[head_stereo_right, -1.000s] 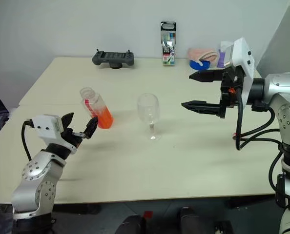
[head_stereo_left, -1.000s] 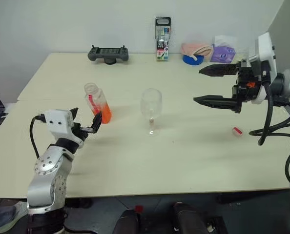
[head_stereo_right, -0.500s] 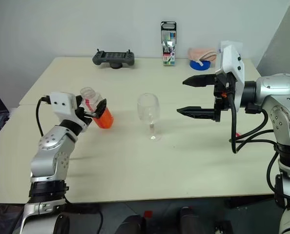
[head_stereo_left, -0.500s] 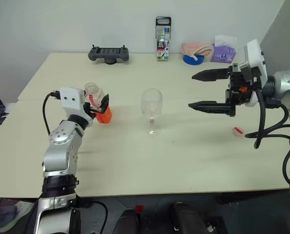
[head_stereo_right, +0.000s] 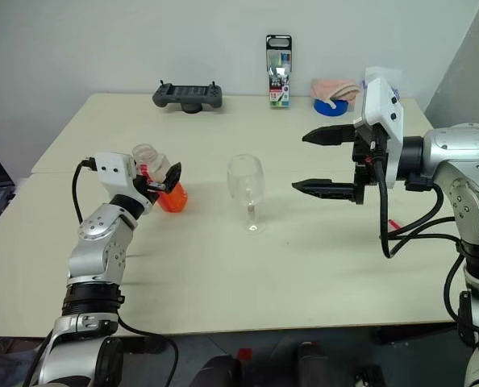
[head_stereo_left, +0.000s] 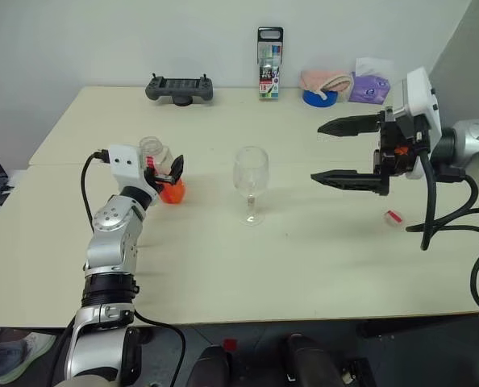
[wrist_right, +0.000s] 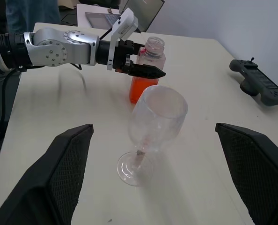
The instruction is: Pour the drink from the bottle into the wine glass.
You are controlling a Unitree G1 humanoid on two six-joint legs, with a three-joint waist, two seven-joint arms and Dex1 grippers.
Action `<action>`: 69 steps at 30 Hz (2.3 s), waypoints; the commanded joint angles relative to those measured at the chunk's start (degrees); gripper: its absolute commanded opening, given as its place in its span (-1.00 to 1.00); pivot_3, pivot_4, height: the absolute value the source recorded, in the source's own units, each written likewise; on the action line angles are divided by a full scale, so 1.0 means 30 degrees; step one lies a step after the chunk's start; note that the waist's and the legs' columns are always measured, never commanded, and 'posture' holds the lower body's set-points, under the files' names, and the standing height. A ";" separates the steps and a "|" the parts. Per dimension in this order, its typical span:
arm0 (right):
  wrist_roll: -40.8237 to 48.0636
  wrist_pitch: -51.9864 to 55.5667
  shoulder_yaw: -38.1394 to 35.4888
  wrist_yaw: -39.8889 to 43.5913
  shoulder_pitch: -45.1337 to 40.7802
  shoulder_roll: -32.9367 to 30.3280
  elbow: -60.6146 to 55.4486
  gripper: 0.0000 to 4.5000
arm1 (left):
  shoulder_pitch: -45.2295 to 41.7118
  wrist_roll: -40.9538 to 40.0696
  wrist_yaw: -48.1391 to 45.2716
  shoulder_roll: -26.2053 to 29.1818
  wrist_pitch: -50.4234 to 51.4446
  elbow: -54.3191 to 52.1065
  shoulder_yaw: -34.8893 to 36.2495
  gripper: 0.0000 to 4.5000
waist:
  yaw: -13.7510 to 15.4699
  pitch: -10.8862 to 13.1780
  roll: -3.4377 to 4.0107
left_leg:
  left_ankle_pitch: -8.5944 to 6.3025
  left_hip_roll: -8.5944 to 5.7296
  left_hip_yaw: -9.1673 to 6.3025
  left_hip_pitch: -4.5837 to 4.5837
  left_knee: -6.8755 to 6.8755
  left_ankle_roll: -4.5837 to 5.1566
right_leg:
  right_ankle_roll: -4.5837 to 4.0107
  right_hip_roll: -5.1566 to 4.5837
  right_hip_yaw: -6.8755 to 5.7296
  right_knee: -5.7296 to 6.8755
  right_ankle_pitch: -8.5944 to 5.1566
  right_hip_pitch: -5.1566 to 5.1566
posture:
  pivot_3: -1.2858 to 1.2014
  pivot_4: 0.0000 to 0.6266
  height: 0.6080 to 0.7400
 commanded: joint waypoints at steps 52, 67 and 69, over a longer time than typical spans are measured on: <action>0.1793 0.2737 -0.1578 -1.1060 0.9399 0.3410 -0.8824 1.00 | -1.1013 1.3424 0.0623 0.3795 -2.0965 1.2089 -0.8100 -0.17 | 0.0006 0.0038 -0.0058 | 0.0000 -0.0012 -0.0013 -0.0089 0.0063 0.0001 | 0.0026 0.0022 -0.0014 0.0034 0.0020 -0.0042 | 0.03 -0.52 1.00; 0.1388 0.2174 -0.1029 -1.0912 0.9382 0.3305 -0.8512 1.00 | -1.1771 1.7170 0.5120 0.4782 -2.2149 1.2480 -0.9715 -0.18 | 0.0007 0.0038 -0.0058 | 0.0000 -0.0012 -0.0012 -0.0090 0.0075 0.0001 | 0.0033 0.0021 -0.0014 0.0047 0.0028 -0.0042 | 0.03 -0.52 1.00; 0.1337 0.2079 -0.0965 -1.0890 0.9359 0.3313 -0.8432 1.00 | -1.1908 1.7548 0.5634 0.4843 -2.2108 1.2606 -0.9880 -0.18 | 0.0009 0.0037 -0.0058 | 0.0000 -0.0013 -0.0013 -0.0092 0.0079 0.0001 | 0.0034 0.0021 -0.0014 0.0048 0.0030 -0.0042 | 0.03 -0.52 1.00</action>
